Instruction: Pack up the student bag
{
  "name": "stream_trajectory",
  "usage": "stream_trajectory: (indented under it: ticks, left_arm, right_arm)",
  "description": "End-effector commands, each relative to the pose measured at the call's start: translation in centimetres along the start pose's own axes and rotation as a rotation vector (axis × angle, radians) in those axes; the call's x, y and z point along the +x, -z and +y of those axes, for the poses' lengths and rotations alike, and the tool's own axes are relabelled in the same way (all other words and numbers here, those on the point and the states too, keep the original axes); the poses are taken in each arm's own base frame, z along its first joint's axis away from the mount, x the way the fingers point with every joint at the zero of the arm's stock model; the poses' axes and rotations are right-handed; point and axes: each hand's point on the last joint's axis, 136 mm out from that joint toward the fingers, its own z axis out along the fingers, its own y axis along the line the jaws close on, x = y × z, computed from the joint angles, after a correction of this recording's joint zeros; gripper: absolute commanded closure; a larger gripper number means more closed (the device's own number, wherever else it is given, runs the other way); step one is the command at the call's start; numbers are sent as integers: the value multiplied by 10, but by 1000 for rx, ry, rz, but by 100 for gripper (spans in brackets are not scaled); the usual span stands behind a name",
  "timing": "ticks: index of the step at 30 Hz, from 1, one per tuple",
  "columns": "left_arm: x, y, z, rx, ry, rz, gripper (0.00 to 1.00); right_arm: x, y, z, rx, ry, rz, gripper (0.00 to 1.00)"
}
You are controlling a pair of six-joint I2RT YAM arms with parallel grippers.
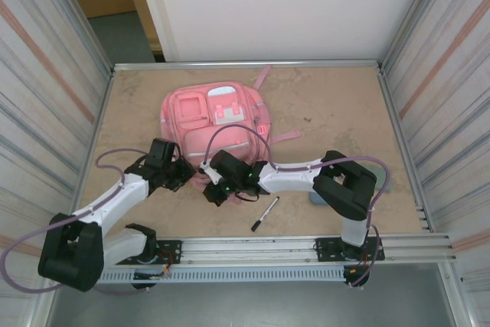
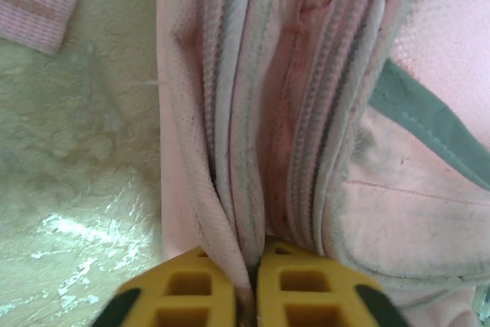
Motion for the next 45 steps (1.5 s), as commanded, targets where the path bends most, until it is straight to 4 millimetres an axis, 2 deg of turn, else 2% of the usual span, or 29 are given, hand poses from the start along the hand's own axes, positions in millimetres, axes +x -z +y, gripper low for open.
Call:
stream_trajectory:
  ticks: [1, 6, 9, 13, 15, 16, 17, 20, 22, 25, 28, 31, 33, 38, 41, 45]
  left_arm:
    - [-44, 11, -5, -16, -69, -143, 100]
    - [-70, 27, 7, -21, -73, -178, 100]
    - [-83, 32, 10, -35, -143, -195, 100]
    - [-102, 26, 0, -51, -255, -171, 100]
    - [-118, 24, -8, -56, -279, -155, 100]
    - [-128, 22, -11, -55, -280, -146, 96]
    - [-137, 20, -13, -53, -276, -141, 87]
    - [-159, 14, -16, -38, -246, -113, 70]
    - [-160, 16, -18, -32, -221, -98, 65]
    - [-140, 27, -21, -2, -184, -94, 60]
    - [-96, 39, -19, -15, -199, -73, 52]
    - [-54, 46, -8, -21, -217, -31, 48]
    - [-37, 47, 2, -13, -190, -12, 46]
    - [-13, 44, 27, -73, -111, 6, 44]
    - [-10, 40, 36, -112, -54, -3, 41]
    - [-13, 37, 37, -154, -52, -43, 40]
  right_arm:
    - [-4, 19, -2, 32, 3, -13, 98]
    - [22, 57, -54, 159, -94, 57, 97]
    - [37, 77, -87, 221, -168, 93, 97]
    - [49, 88, -112, 240, -237, 123, 97]
    - [50, 83, -112, 230, -228, 140, 97]
    - [49, 79, -110, 222, -215, 147, 97]
    - [47, 75, -107, 214, -202, 153, 97]
    - [34, 57, -89, 176, -151, 151, 98]
    - [16, 43, -69, 132, -122, 125, 98]
    - [-10, 25, -39, 65, -75, 79, 99]
    - [-28, 14, -15, 8, -46, 39, 99]
    - [-35, 8, 2, -72, -39, 2, 100]
    - [-33, 3, 5, -103, -44, 2, 100]
    - [-28, 0, 9, -138, -56, 15, 100]
    - [-26, -1, 8, -131, -56, 17, 100]
    - [-28, 1, 9, -121, -58, 1, 100]
